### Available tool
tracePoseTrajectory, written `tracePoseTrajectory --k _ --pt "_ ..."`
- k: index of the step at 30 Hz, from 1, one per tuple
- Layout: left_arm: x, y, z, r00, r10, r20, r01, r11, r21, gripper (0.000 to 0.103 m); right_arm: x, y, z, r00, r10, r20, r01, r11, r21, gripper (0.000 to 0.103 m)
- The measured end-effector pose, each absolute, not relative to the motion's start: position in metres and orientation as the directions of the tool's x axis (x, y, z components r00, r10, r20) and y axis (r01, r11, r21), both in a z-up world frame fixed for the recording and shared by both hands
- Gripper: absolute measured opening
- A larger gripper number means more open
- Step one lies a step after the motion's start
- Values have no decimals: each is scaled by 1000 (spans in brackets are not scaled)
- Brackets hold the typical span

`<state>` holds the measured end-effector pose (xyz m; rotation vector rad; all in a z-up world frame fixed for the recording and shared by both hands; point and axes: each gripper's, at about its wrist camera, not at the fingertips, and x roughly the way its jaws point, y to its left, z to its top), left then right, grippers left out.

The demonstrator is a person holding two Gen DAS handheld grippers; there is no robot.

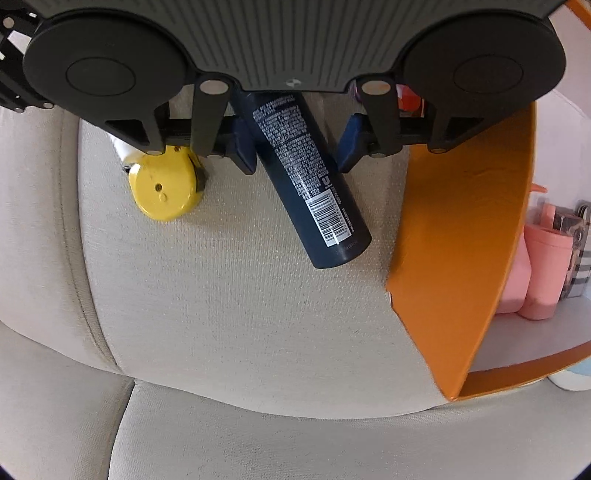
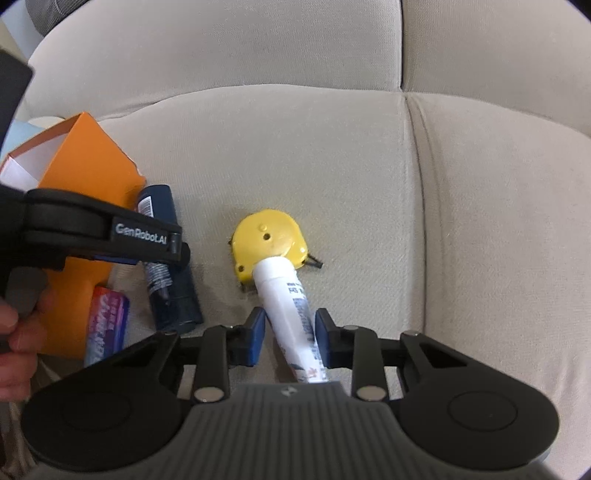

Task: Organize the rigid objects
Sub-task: 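Grasp the dark blue spray can with the left gripper while the right grasps the white tube, then lift the spray can and white tube toward the shoebox with both grippers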

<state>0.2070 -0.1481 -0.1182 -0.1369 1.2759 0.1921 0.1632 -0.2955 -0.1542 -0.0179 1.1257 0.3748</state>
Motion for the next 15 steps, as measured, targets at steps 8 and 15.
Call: tracePoseTrajectory --k 8,15 --pt "213 -150 -129 268 77 -960 -200 979 23 54 165 -290 -156 375 286 -882 -288 940 182 31" --pt "191 -154 -117 293 2 -956 -131 991 -38 48 155 -290 -150 377 293 -879 -260 944 203 27"
